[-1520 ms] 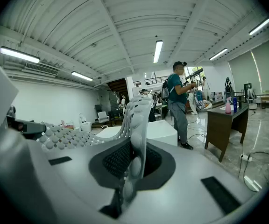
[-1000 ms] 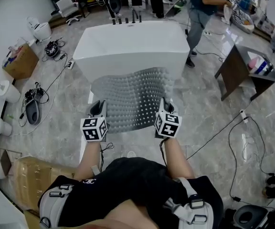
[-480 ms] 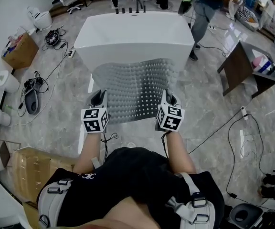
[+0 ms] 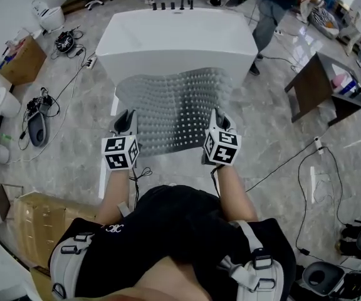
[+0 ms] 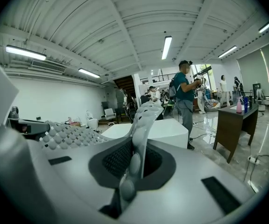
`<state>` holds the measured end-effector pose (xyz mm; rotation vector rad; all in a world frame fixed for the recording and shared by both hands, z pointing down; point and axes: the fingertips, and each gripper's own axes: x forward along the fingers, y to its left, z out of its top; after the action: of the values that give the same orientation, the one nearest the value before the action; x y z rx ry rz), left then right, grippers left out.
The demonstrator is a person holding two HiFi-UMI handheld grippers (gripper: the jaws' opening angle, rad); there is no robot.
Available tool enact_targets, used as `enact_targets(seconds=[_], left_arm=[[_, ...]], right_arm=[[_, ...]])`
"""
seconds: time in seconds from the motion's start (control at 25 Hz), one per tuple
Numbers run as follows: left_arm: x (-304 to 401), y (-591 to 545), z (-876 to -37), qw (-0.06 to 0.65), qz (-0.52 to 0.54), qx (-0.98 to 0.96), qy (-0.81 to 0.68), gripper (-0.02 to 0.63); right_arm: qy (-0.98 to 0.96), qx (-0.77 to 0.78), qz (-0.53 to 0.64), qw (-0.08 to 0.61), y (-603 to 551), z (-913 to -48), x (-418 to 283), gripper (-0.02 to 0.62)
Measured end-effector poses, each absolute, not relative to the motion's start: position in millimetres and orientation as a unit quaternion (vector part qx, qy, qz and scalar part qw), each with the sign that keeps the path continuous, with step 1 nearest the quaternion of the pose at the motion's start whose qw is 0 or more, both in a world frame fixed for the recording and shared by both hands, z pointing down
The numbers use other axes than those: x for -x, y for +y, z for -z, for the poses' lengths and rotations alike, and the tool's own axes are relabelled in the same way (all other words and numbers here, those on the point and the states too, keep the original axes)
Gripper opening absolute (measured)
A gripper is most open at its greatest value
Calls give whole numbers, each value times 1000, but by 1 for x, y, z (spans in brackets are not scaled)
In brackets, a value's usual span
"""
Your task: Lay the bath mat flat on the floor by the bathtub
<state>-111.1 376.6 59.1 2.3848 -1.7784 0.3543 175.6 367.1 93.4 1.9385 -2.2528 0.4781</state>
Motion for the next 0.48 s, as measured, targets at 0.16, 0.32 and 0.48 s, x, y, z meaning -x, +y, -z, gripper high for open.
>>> enact_targets(seconds=[0.16,0.32,0.48], left_arm=[[130,369,-63,72,-111,-798,-588,52],[146,361,-64,70,-111,-801,-584,52],[151,355,-64,66,-111,-807,-576,52]], right_arm=[[-746,-645,-152,66,362,-93,-155,15],[-746,-646,-147,66,358,-95,-137,15],[-744,-647,-149,73,354,-96,-131,15]])
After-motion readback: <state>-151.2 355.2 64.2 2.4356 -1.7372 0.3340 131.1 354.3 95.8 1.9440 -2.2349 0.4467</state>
